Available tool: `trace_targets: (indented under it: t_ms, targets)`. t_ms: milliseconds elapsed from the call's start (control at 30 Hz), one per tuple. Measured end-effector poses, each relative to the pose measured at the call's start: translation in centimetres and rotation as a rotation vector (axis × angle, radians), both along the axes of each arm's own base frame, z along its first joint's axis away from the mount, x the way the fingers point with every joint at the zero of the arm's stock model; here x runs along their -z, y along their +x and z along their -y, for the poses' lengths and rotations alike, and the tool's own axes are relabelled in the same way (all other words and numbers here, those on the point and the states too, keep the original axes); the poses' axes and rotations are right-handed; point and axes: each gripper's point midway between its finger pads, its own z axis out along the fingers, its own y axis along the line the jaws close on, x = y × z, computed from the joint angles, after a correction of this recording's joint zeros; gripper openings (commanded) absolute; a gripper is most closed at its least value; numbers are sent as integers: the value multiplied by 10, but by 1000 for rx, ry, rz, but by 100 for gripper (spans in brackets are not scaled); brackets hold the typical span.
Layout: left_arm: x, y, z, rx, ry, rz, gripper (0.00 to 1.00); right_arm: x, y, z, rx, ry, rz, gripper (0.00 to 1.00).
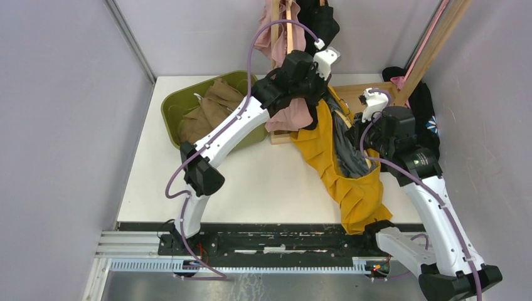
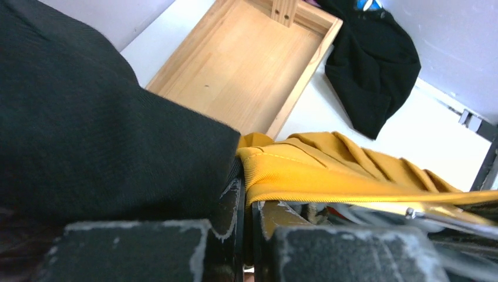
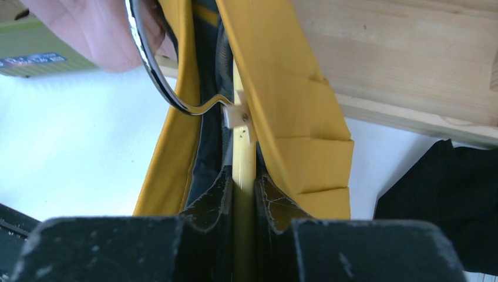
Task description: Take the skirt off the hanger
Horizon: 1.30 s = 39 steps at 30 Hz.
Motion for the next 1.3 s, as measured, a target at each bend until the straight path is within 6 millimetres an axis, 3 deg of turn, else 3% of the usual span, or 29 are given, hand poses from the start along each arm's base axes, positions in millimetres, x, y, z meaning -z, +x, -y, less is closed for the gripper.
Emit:
trace_targets:
  t_ms: [333,533,667,833,1167,1300]
  targets:
    - [-3,10,1,-18,-72,-29,3,33,18,-14,-39,-51,-120,1]
    - [0,6,5,-7,-77,-34,3,42,35,-30,-66,-75,-146,1]
    - [1,9,2,-24,-70,-31,3,43,34,-34,-76,-90,-149,1]
    - [7,12,0,-36,-62,-31,3,32,14,-24,-78,-120,-139,1]
    - [37,12,0,-26,-21,-69,3,-28,-36,5,-69,-159,-41,1]
    - [51,7,1,1,-8,-98,3,-37,-45,13,-60,-181,-27,1]
